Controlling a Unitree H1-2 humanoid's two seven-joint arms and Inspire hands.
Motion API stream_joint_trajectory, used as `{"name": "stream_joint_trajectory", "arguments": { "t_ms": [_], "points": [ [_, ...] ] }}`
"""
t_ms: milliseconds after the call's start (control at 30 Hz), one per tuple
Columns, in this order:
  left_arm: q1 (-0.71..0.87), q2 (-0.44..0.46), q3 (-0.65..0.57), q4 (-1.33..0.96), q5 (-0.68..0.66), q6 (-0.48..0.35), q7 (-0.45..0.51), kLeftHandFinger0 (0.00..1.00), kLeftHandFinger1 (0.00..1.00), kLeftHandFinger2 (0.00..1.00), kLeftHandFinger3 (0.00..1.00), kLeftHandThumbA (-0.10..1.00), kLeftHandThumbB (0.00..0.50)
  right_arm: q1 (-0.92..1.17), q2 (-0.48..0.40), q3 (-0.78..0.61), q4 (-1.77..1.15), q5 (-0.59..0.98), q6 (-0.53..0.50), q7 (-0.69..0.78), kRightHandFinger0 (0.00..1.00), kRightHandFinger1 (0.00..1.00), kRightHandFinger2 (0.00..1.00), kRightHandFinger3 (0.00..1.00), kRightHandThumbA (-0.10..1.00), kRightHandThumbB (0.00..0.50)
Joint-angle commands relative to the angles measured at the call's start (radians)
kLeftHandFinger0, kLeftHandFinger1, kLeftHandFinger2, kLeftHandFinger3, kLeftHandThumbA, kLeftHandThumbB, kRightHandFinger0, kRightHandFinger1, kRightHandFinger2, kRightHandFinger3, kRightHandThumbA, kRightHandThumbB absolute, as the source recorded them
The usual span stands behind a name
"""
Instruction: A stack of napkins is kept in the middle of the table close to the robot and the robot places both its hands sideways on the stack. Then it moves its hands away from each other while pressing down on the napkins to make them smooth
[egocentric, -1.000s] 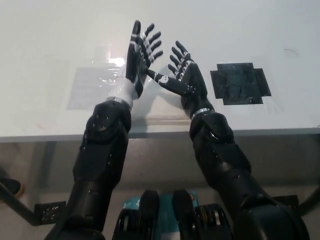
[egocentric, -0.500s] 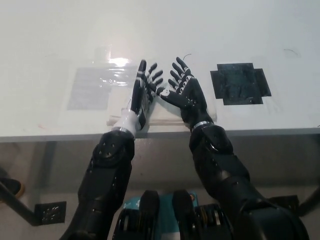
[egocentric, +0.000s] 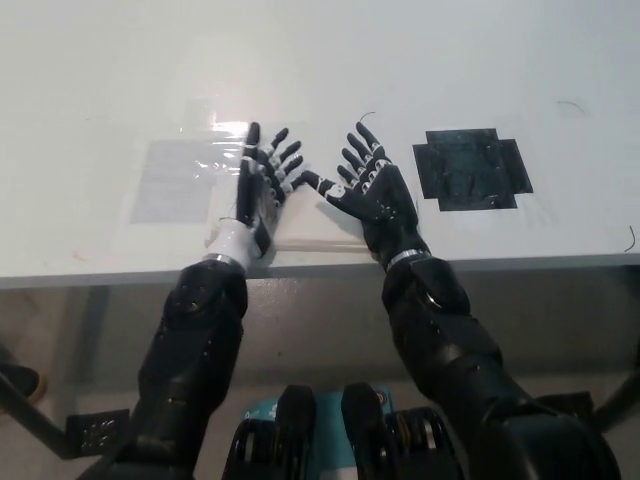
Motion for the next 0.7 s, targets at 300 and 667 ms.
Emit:
{"name": "stream_joint_trajectory", "arguments": {
  "t_ms": [300, 667],
  "points": [
    [0.024, 0.126, 0.105, -0.078, -0.111, 0.073, -0.075, 1.0, 1.0, 1.0, 1.0, 1.0, 0.323, -0.01, -0.097, -0.068, 0.029, 0.058, -0.007, 0.009, 1.0, 1.0, 1.0, 1.0, 1.0, 0.22],
    [0.103, 0.142, 0.082, -0.296, -0.119, 0.153, -0.084, 1.0, 1.0, 1.0, 1.0, 1.0, 0.341, 0.027, -0.145, -0.086, 0.005, 0.067, -0.024, 0.025, 1.0, 1.0, 1.0, 1.0, 1.0, 0.201]
  ]
}}
